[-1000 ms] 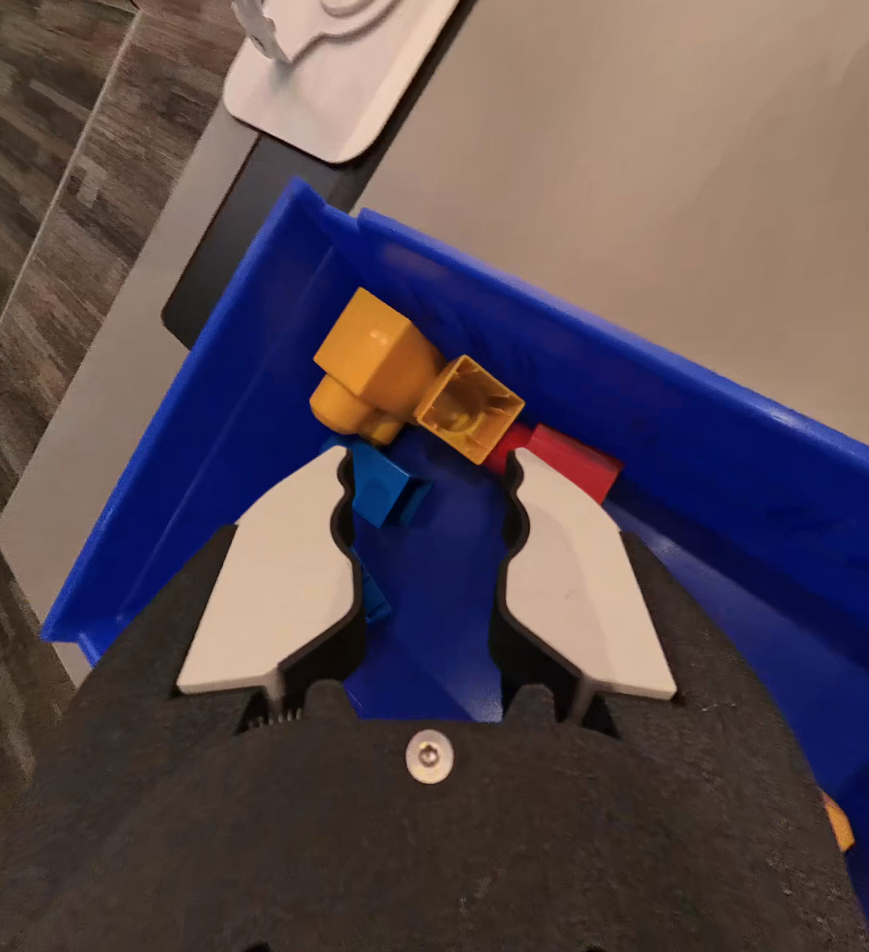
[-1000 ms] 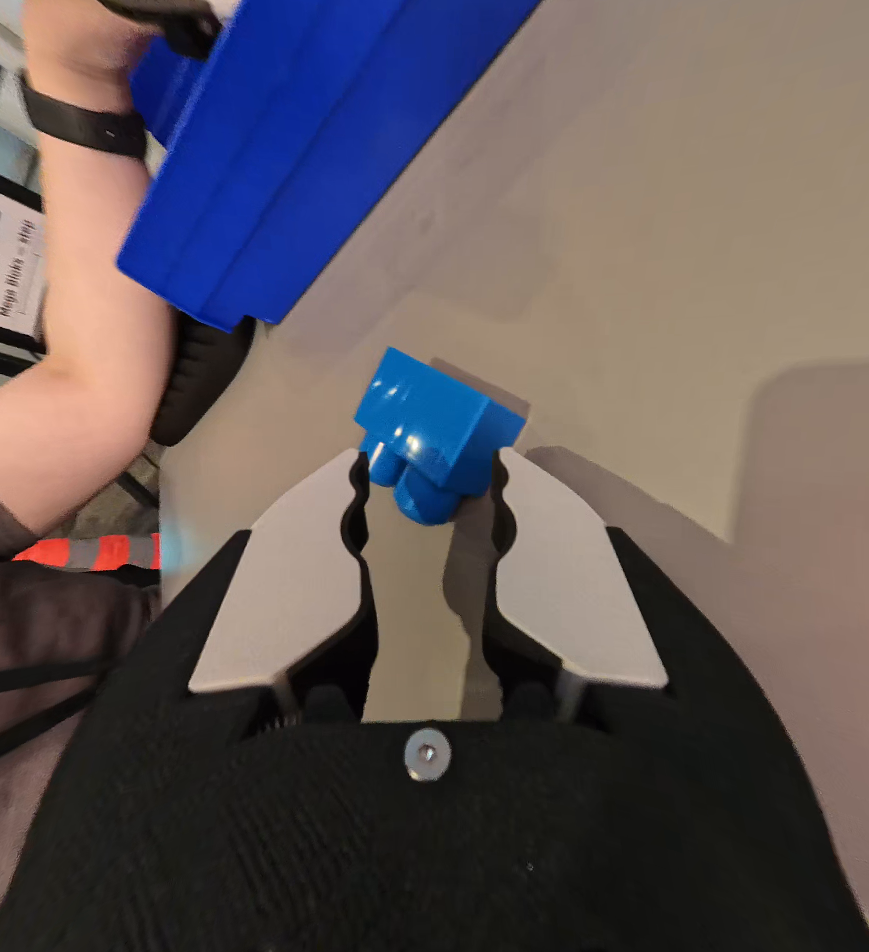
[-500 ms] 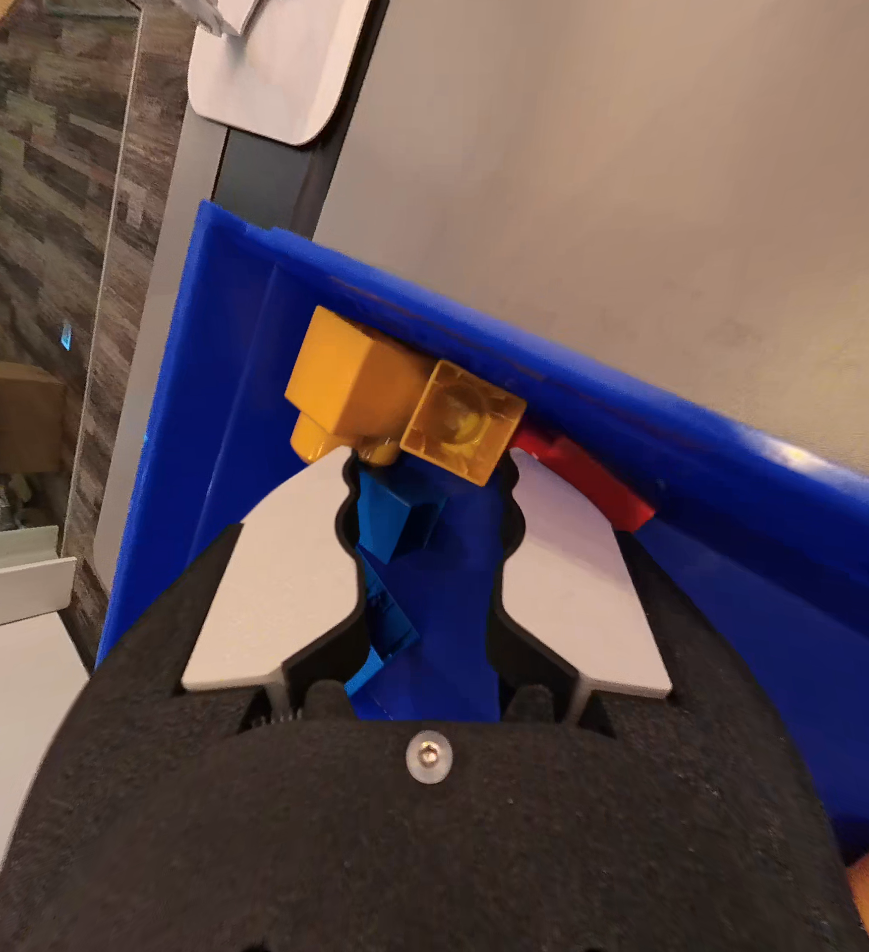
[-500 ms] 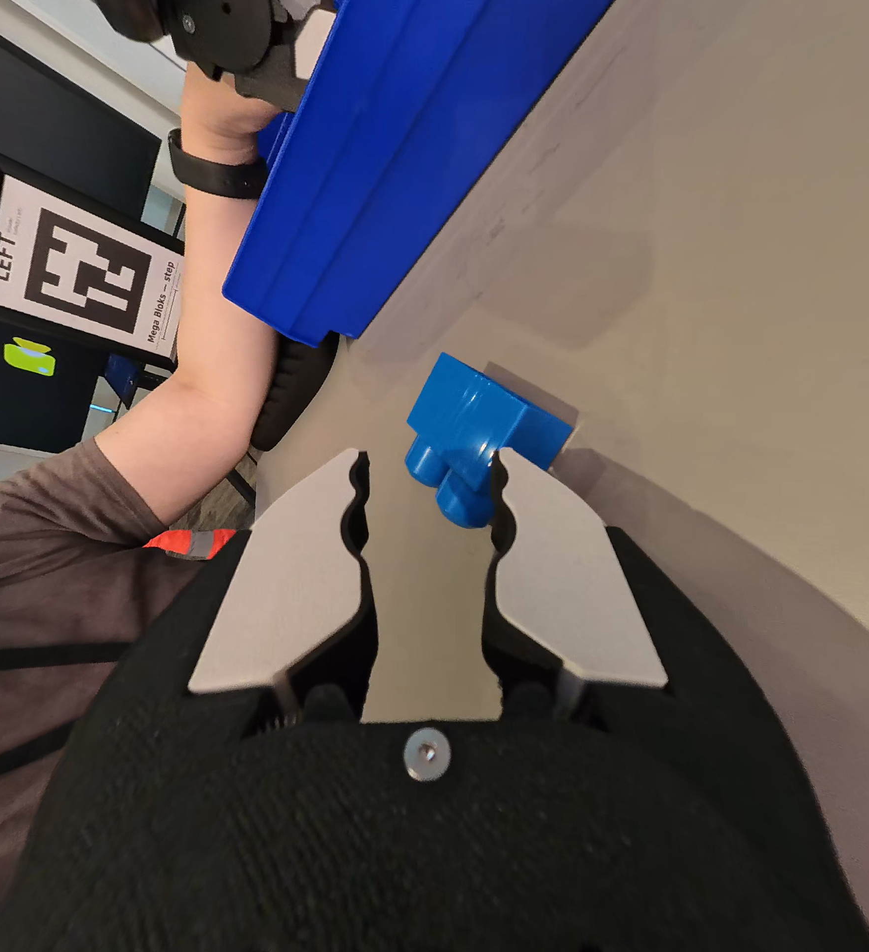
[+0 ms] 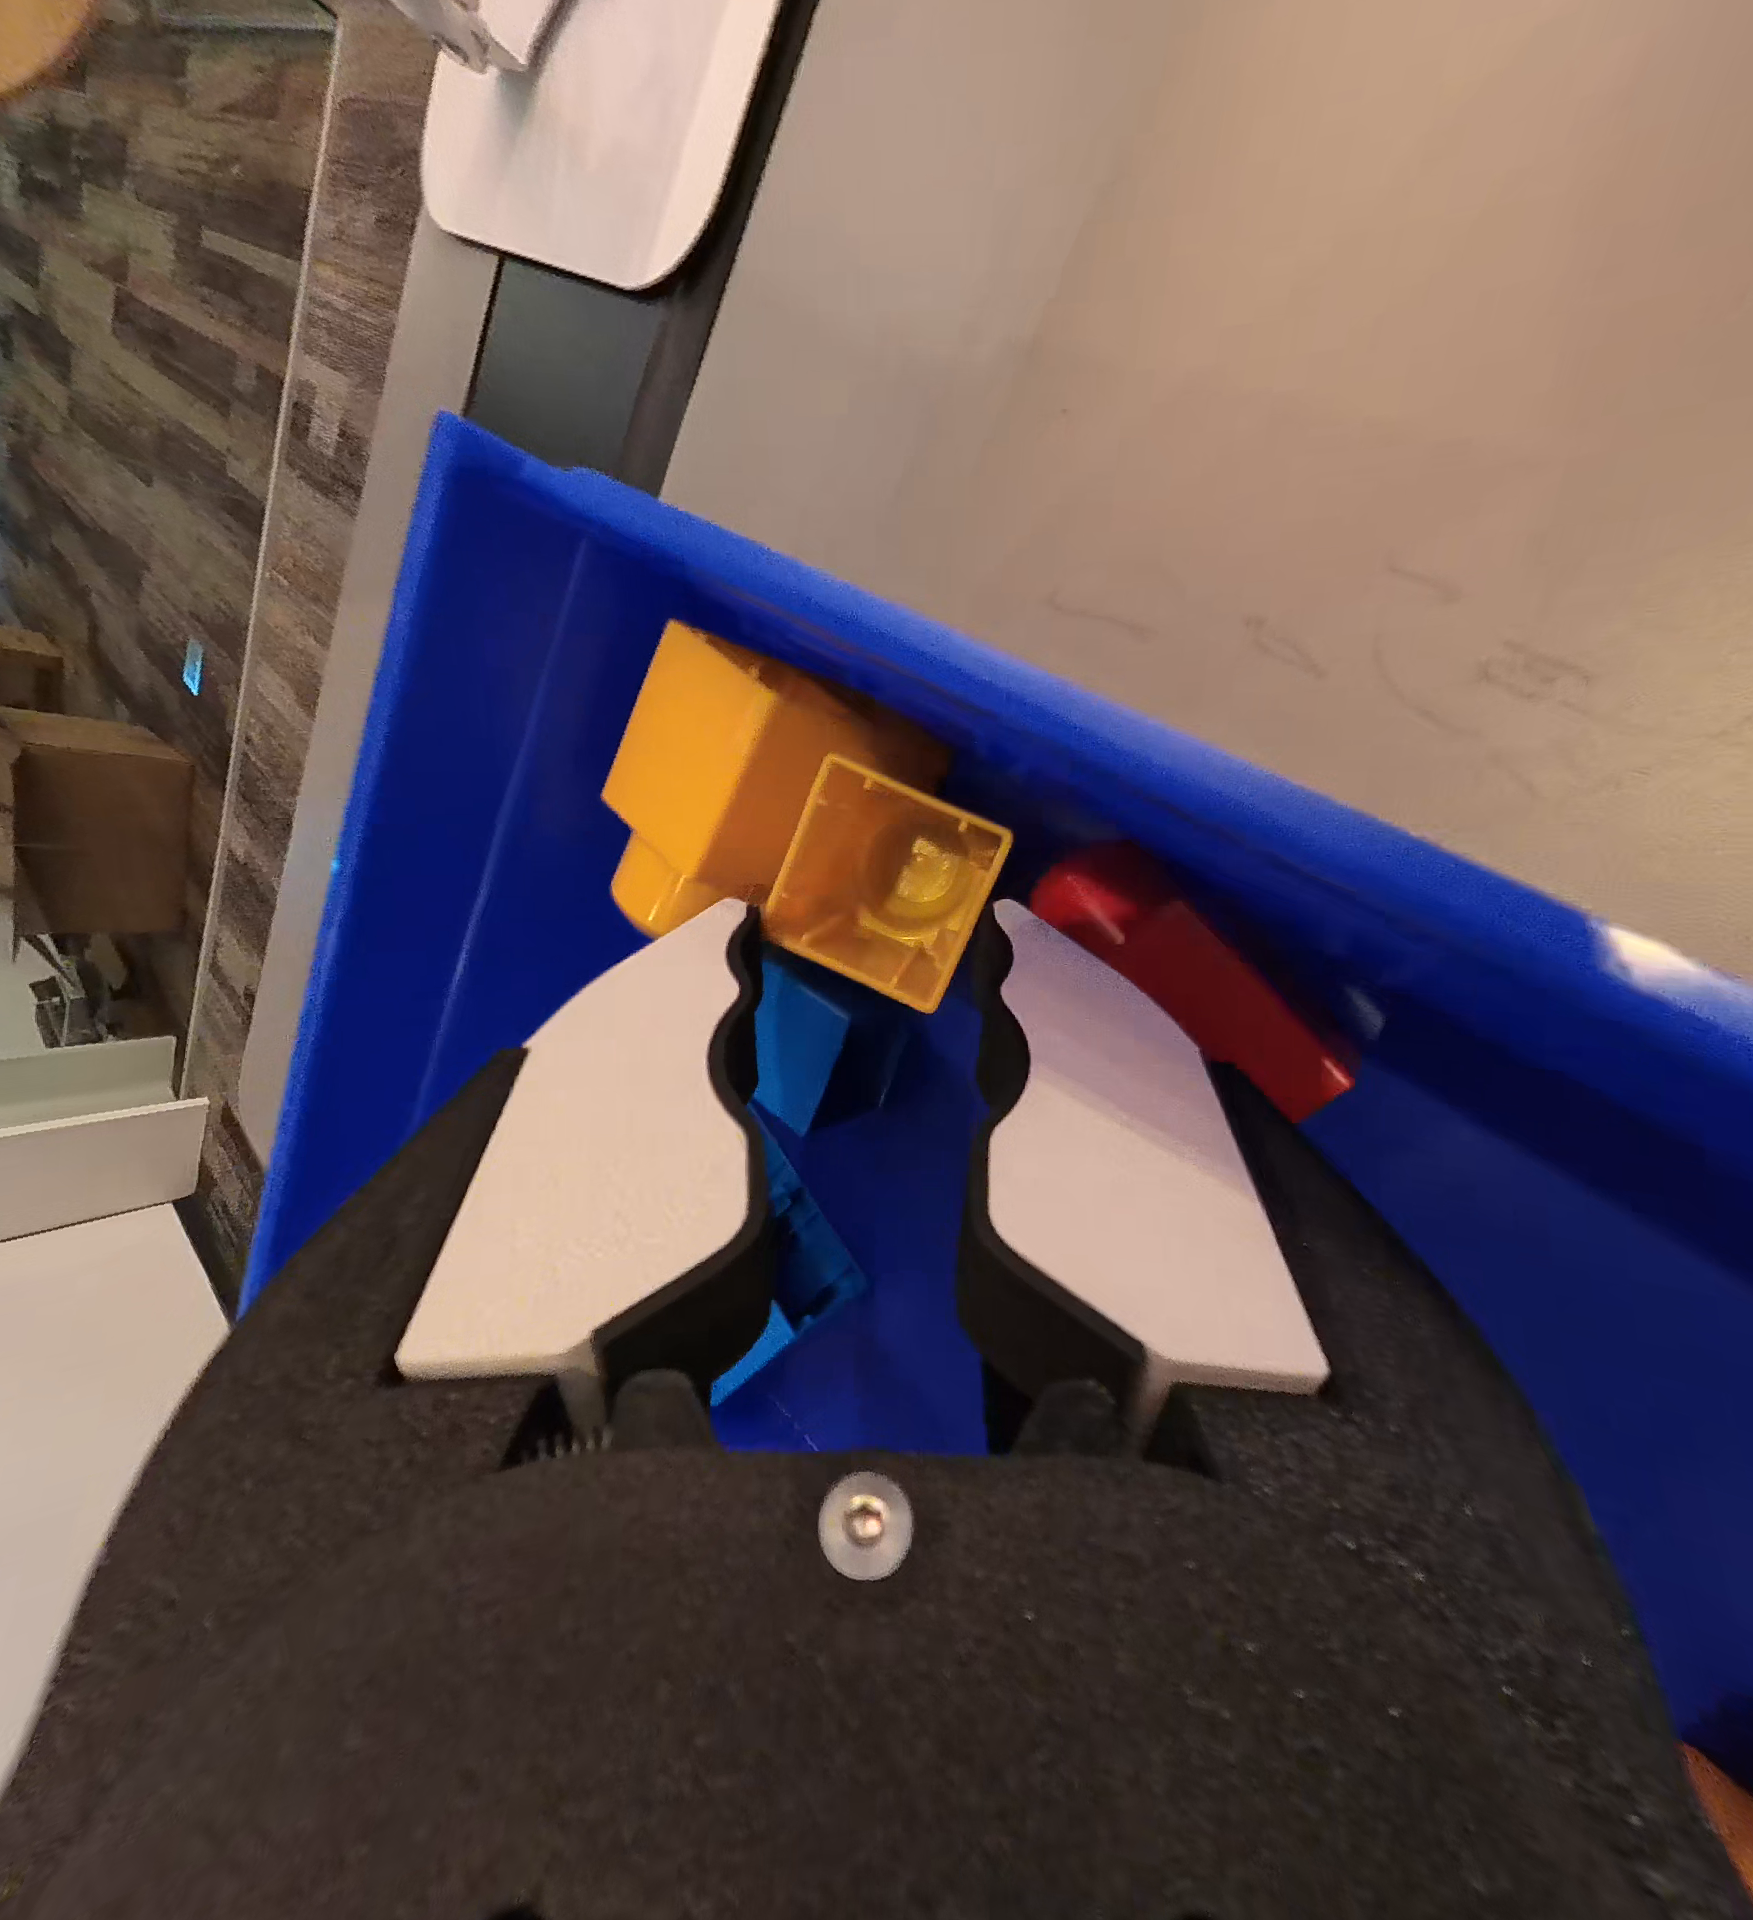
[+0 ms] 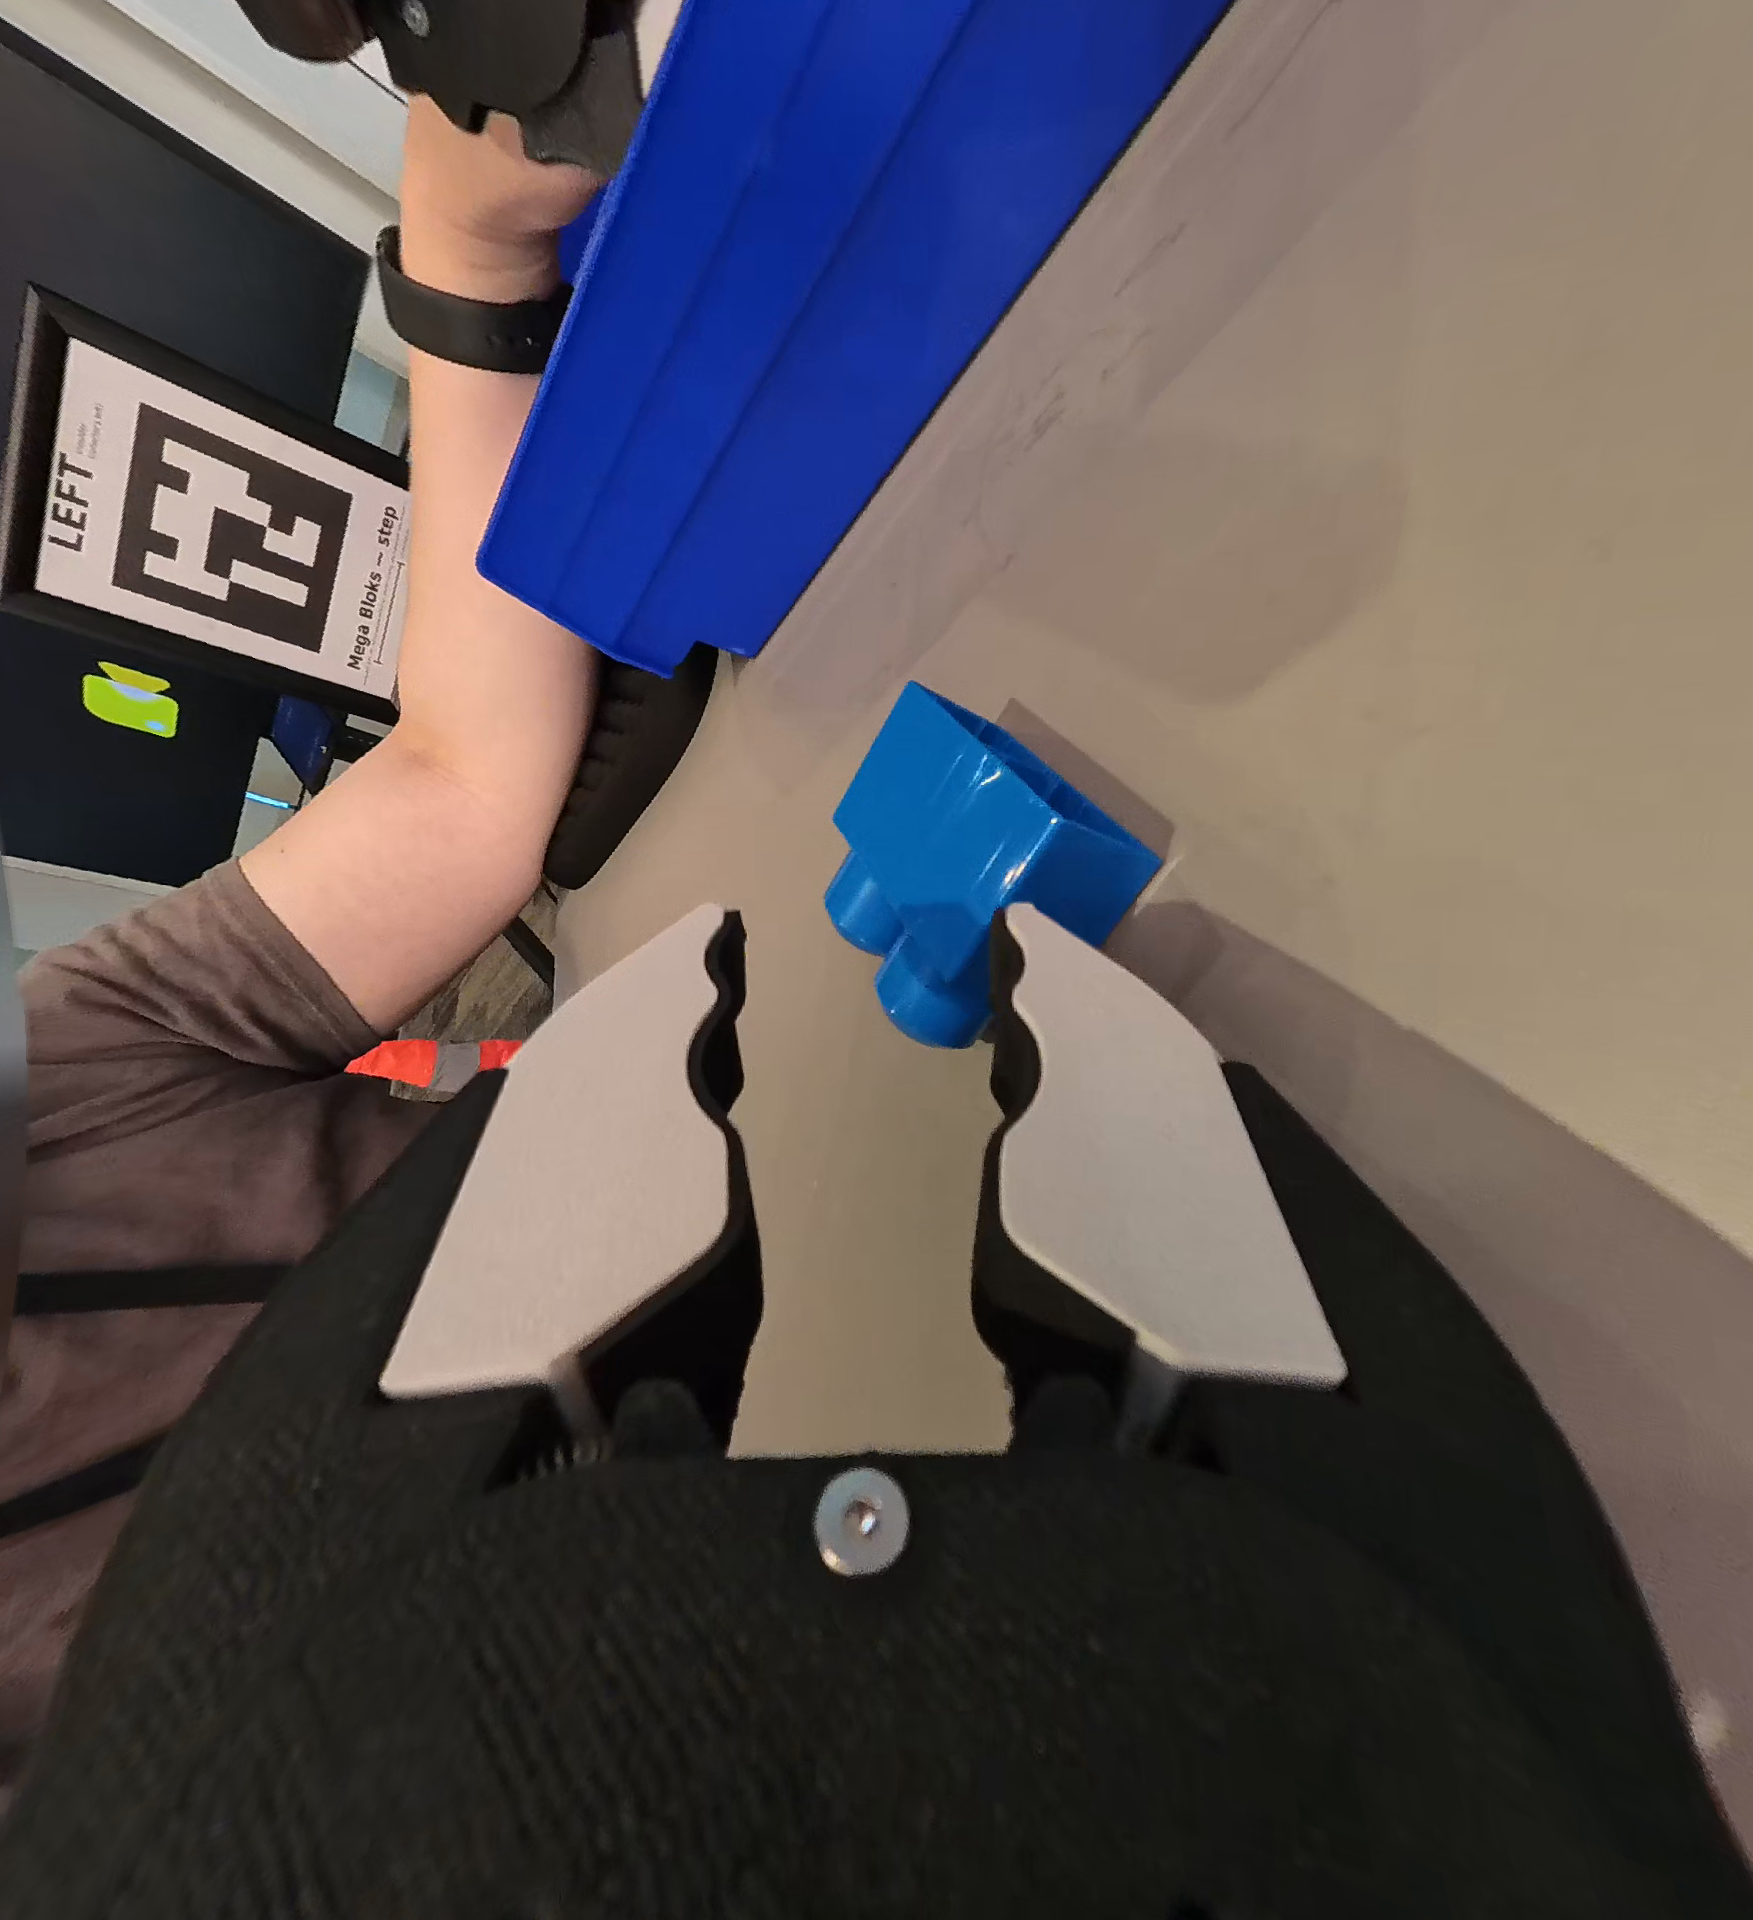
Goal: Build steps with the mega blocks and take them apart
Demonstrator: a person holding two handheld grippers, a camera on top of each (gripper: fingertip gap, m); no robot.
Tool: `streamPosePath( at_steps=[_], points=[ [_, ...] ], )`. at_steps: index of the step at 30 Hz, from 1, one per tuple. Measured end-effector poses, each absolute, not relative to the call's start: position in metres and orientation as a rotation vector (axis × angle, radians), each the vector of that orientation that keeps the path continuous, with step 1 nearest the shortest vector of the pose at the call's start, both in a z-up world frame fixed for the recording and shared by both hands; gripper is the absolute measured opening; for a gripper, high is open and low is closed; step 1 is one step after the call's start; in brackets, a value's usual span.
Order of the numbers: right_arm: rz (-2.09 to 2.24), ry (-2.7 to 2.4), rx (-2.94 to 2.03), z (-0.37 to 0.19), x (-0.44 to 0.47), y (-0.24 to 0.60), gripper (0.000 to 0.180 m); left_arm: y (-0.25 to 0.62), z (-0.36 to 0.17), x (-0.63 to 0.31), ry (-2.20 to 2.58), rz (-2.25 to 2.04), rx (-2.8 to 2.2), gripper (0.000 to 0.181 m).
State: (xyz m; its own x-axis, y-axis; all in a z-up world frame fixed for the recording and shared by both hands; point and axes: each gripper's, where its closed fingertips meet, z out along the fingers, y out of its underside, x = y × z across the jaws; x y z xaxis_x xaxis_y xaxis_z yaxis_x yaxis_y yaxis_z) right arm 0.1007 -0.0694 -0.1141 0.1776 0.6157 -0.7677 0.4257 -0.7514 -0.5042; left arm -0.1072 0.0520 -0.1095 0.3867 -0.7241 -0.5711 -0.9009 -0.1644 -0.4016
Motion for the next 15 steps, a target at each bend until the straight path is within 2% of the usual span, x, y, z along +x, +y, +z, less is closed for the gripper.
streamPosePath(
  at_steps=[4, 8, 11, 15],
  points=[
    [1.611, -1.039, -2.284, -0.118, 0.1, -0.072, 0.046, 0.049, -0.087, -0.115, 1.322, 0.298, -1.928, 0.039],
    [1.604, -1.072, -2.241, -0.113, 0.098, -0.072, 0.046, 0.043, -0.042, -0.119, 1.168, 0.219, -1.857, 0.039],
    [1.552, -1.135, -2.038, -0.087, 0.091, -0.069, 0.046, 0.031, 0.002, -0.104, 1.048, 0.031, -1.776, 0.038],
    [1.272, -1.236, -1.576, -0.031, 0.088, -0.07, 0.047, -0.001, 0.047, -0.055, 1.034, -0.283, -1.651, 0.037]
  ],
)
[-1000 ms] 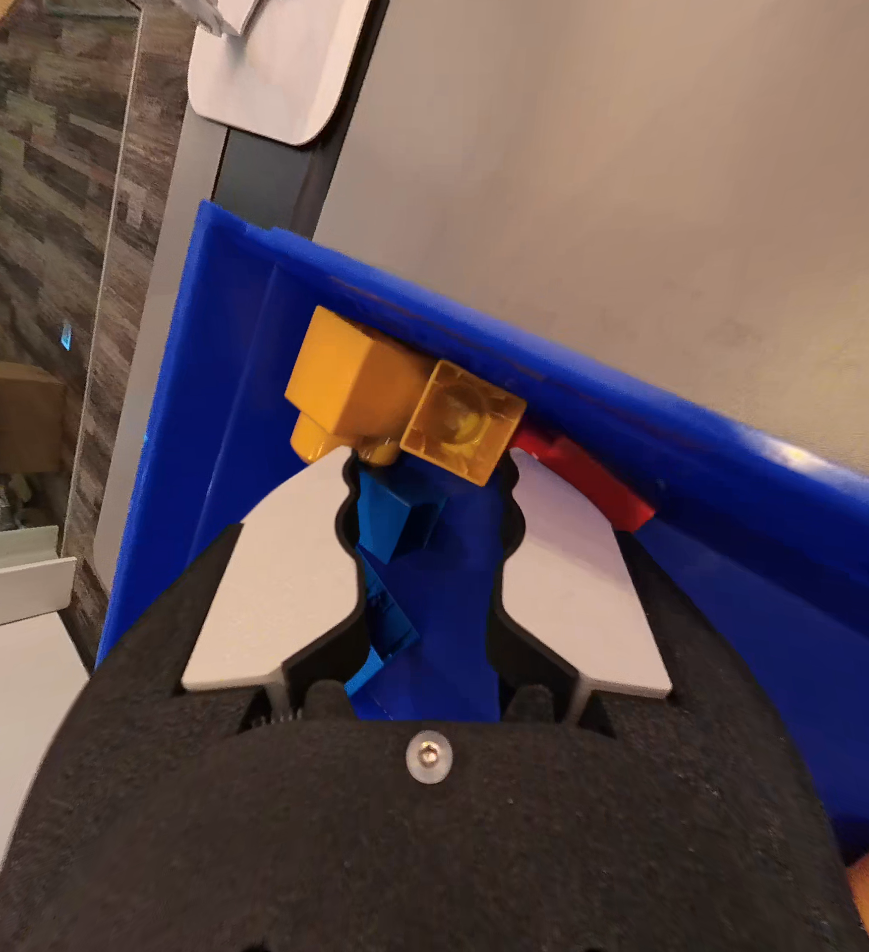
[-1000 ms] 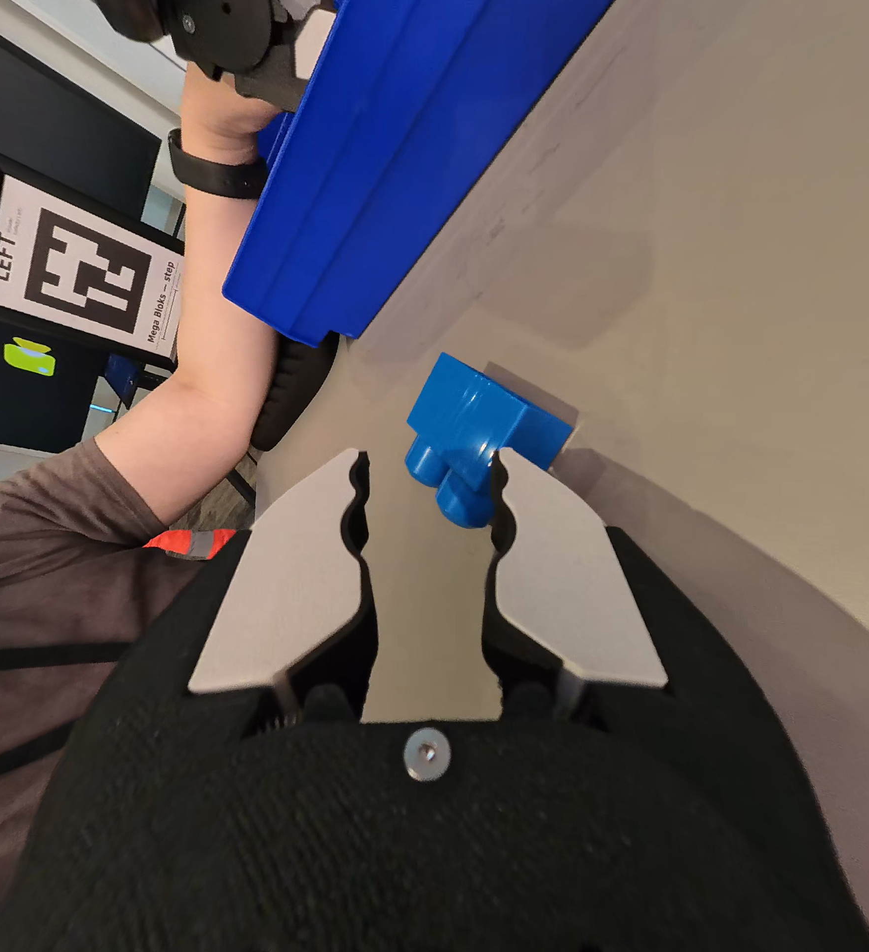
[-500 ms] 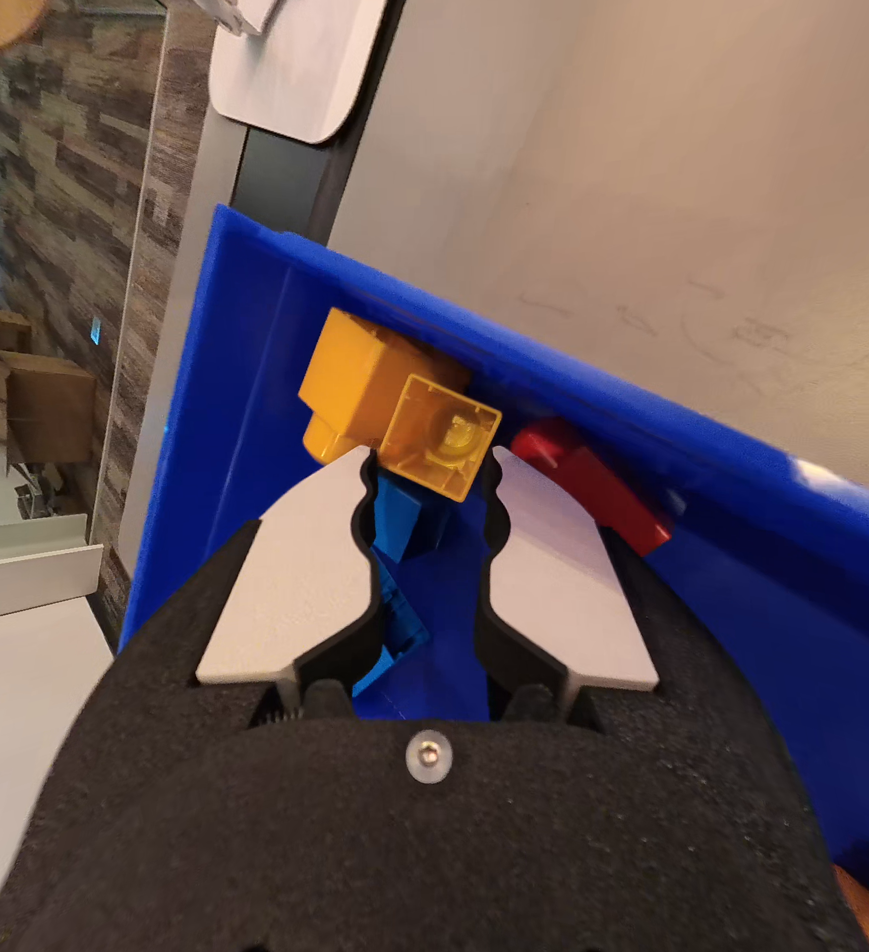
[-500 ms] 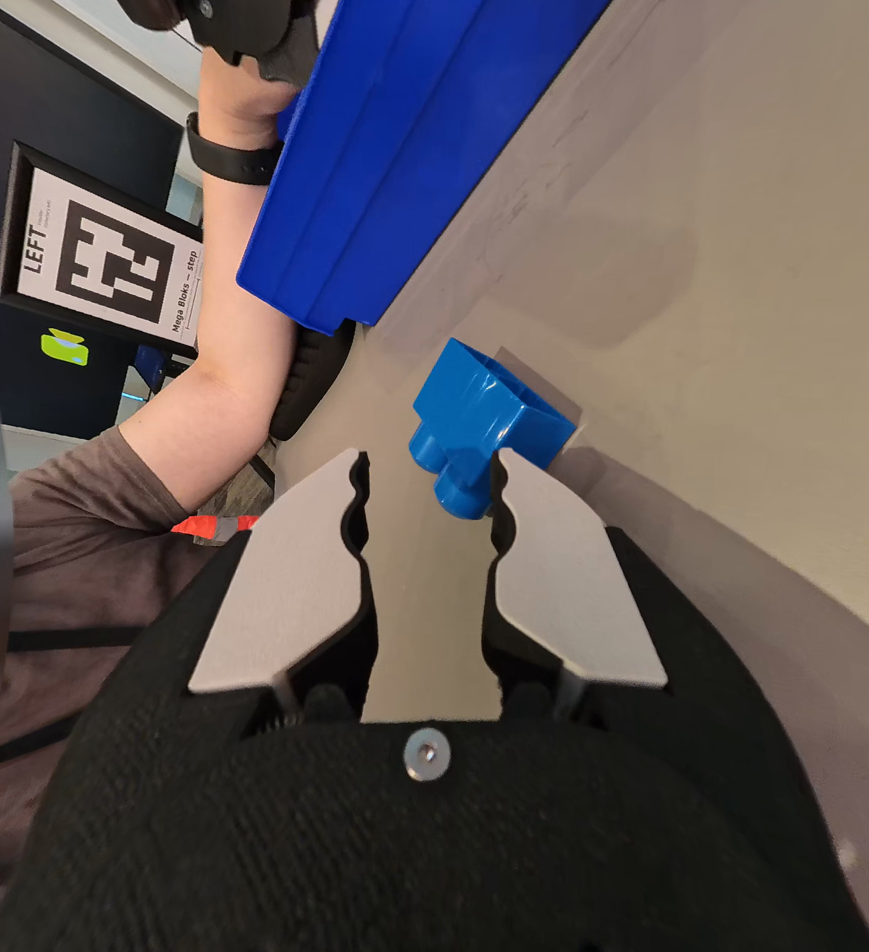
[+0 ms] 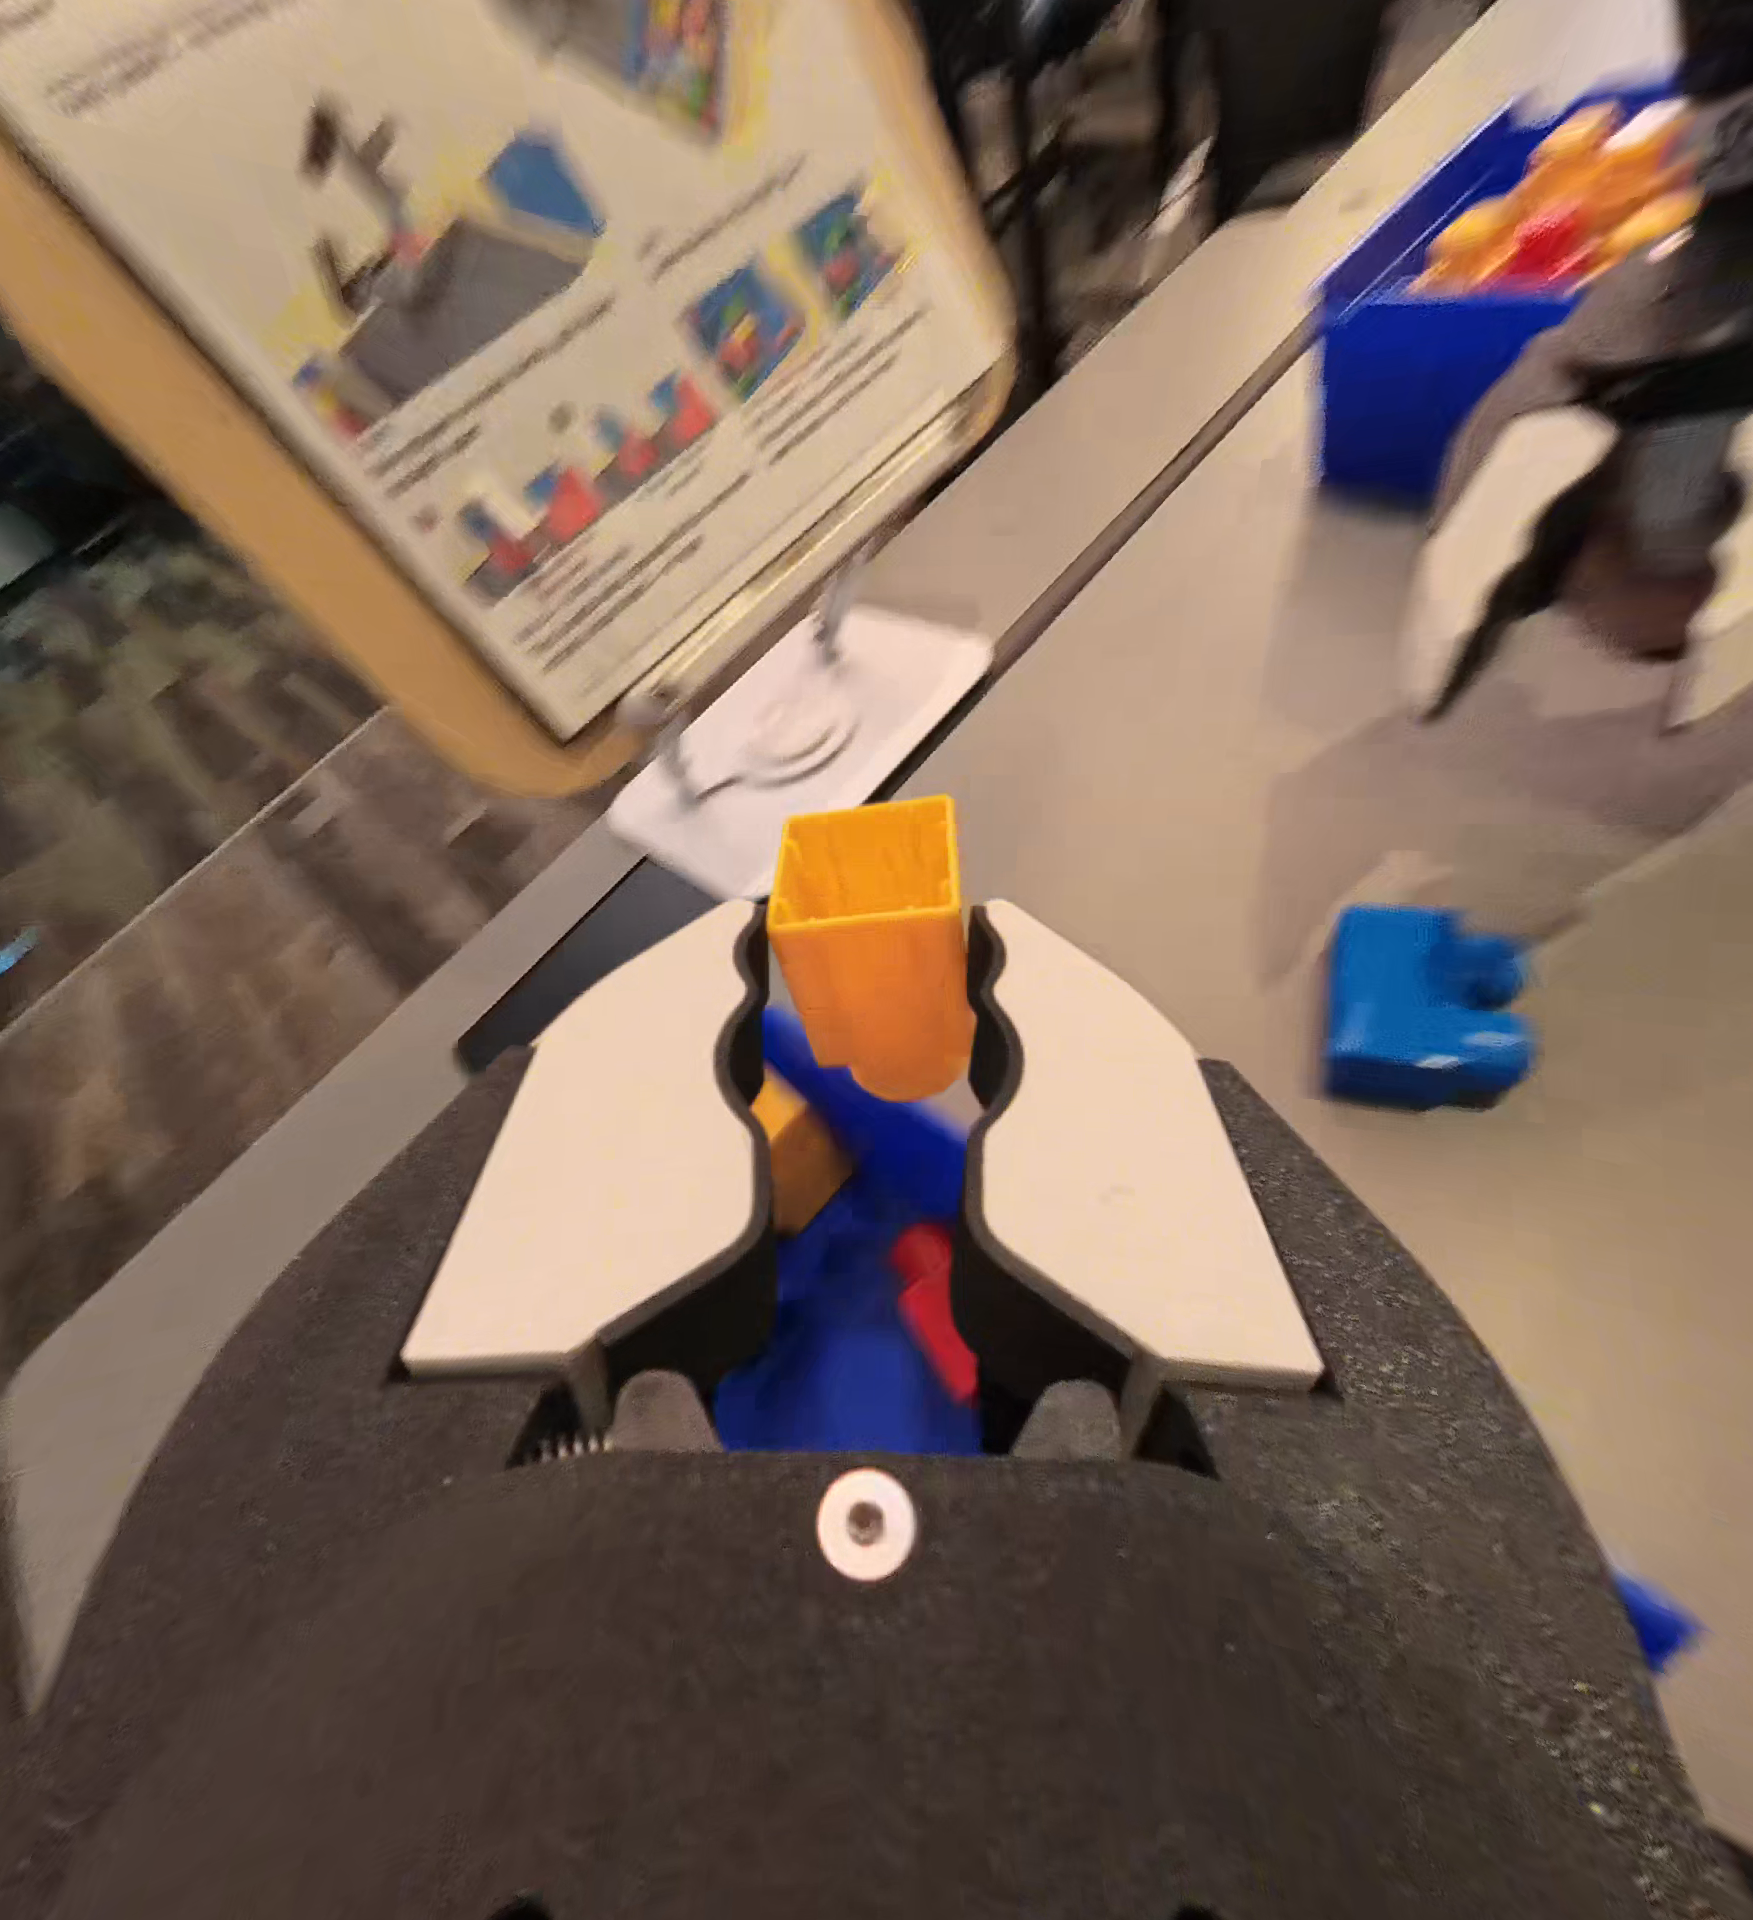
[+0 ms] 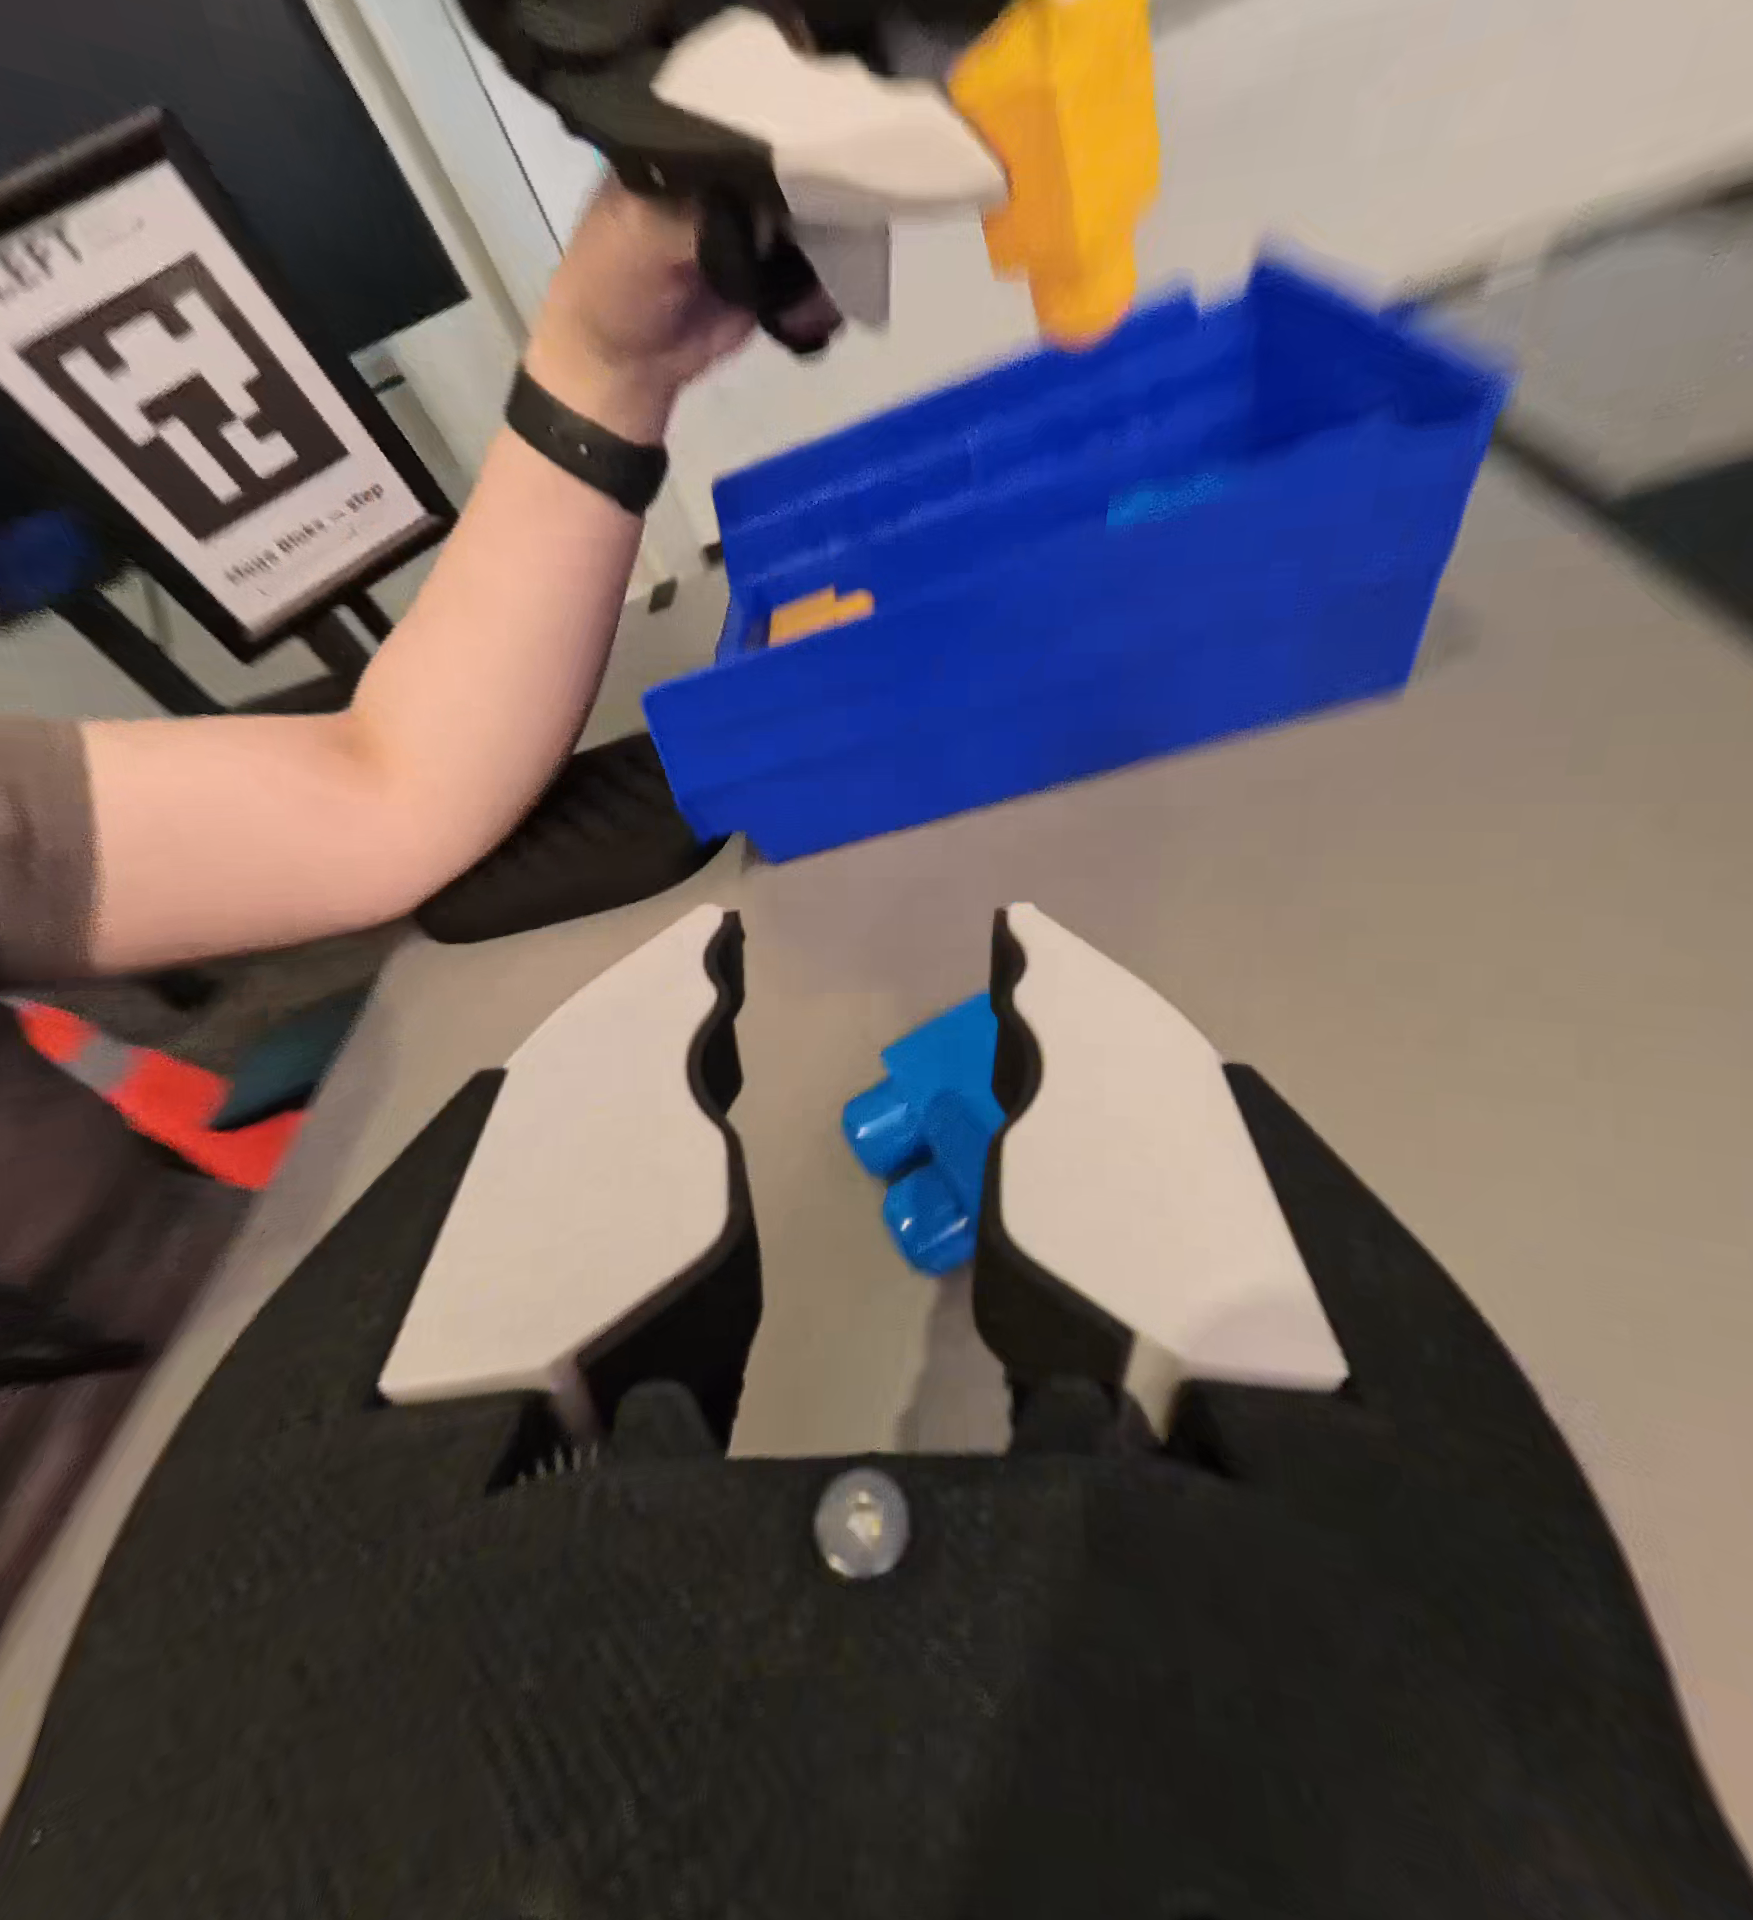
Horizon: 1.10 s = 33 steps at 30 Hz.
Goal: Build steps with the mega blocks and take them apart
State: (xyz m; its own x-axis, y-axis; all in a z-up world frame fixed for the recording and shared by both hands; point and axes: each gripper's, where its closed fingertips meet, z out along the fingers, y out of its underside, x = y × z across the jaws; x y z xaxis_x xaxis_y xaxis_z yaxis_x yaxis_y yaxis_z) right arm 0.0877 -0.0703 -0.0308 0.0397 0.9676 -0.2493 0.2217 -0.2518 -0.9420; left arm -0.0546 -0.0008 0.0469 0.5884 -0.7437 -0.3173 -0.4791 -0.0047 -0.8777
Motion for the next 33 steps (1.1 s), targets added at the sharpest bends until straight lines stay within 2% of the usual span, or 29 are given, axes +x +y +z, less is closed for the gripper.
streamPosePath(
  at_steps=[5, 9, 13, 14, 16, 17, 19, 25, 33],
  points=[
    [0.983, -1.248, -1.378, -0.001, 0.093, -0.075, 0.05, -0.041, 0.056, 0.016, 1.202, -0.464, -1.563, 0.036],
    [1.096, -1.2, -1.285, 0.019, 0.092, -0.086, 0.058, -0.081, 0.043, 0.073, 1.401, -0.6, -1.488, 0.036],
    [1.156, -1.197, -1.23, 0.03, 0.097, -0.093, 0.057, -0.105, 0.036, 0.104, 1.485, -0.711, -1.444, 0.036],
    [1.141, -1.219, -1.221, 0.03, 0.097, -0.095, 0.055, -0.107, 0.036, 0.108, 1.487, -0.727, -1.439, 0.036],
    [1.111, -1.286, -1.178, 0.03, 0.099, -0.102, 0.035, -0.108, 0.035, 0.108, 1.492, -0.741, -1.436, 0.036],
    [1.08, -1.315, -1.191, 0.029, 0.1, -0.102, 0.034, -0.105, 0.035, 0.105, 1.48, -0.738, -1.448, 0.041],
    [0.972, -1.392, -1.355, 0.018, 0.106, -0.092, 0.034, -0.098, 0.035, 0.095, 1.455, -0.714, -1.501, 0.055],
    [0.389, -1.542, -2.189, -0.064, 0.197, -0.063, 0.034, -0.085, -0.022, 0.061, 1.598, -0.491, -1.801, 0.058],
    [0.198, -1.443, -2.625, -0.115, 0.259, -0.056, 0.034, -0.079, -0.09, 0.071, 1.756, -0.329, -2.003, 0.059]
  ],
)
